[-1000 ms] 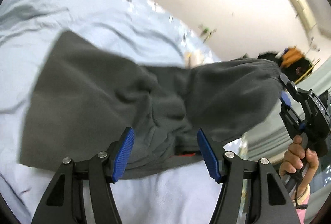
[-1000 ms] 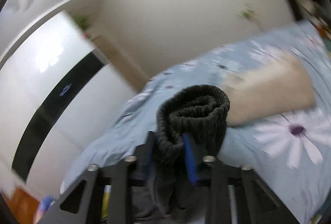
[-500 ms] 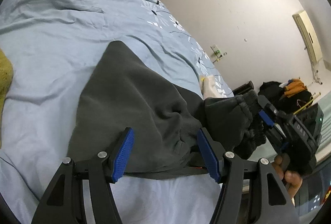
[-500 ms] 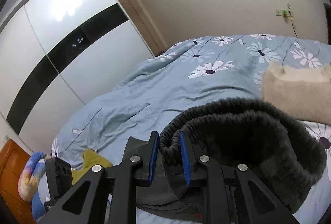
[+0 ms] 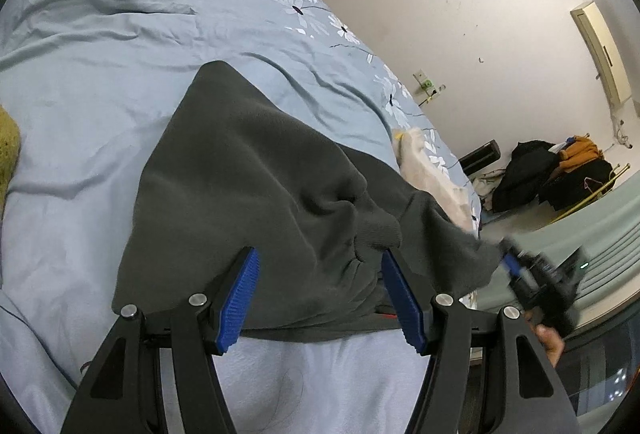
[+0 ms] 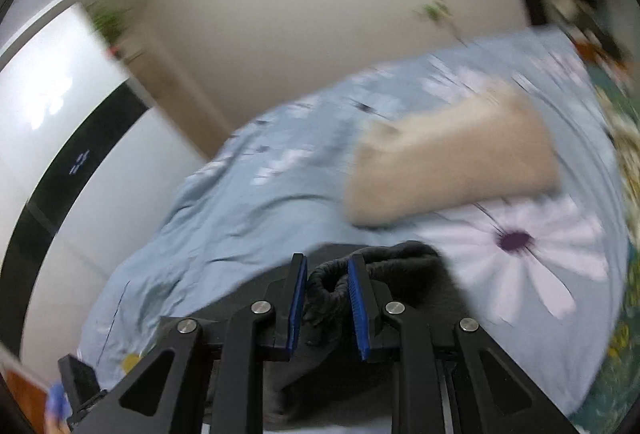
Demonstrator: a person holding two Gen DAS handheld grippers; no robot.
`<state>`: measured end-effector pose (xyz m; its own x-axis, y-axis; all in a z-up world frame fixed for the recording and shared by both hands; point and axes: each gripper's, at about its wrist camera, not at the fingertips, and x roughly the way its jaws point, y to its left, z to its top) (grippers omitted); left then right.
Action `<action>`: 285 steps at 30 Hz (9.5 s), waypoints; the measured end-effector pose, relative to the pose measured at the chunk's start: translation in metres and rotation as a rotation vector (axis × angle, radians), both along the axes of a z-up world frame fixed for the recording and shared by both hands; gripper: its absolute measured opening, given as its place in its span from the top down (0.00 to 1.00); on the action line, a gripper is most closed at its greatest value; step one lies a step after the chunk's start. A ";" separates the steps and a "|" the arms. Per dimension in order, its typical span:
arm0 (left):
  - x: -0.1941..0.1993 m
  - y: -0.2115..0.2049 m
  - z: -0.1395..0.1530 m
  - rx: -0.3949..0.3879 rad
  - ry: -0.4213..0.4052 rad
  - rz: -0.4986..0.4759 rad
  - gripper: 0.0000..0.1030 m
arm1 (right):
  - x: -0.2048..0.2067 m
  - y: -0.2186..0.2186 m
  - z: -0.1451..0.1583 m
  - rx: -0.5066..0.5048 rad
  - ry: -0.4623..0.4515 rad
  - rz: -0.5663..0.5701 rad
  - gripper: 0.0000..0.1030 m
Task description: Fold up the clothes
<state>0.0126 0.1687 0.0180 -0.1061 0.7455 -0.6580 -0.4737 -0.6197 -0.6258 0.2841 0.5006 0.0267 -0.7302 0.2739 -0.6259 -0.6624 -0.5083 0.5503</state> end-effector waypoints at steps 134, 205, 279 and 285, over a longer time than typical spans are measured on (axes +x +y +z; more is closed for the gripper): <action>-0.017 -0.010 0.012 -0.001 0.002 0.093 0.35 | -0.135 -0.175 -0.015 -0.001 -0.084 0.552 0.37; -0.063 -0.044 -0.004 -0.037 0.058 0.049 0.37 | -0.188 -0.149 0.001 0.086 -0.103 0.581 0.37; -0.022 0.304 0.038 -0.042 0.134 -0.422 0.44 | -0.030 0.067 0.046 0.026 0.022 0.219 0.65; -0.027 0.407 0.029 -0.042 0.168 -0.501 0.44 | -0.021 0.143 0.048 0.058 -0.020 0.111 0.65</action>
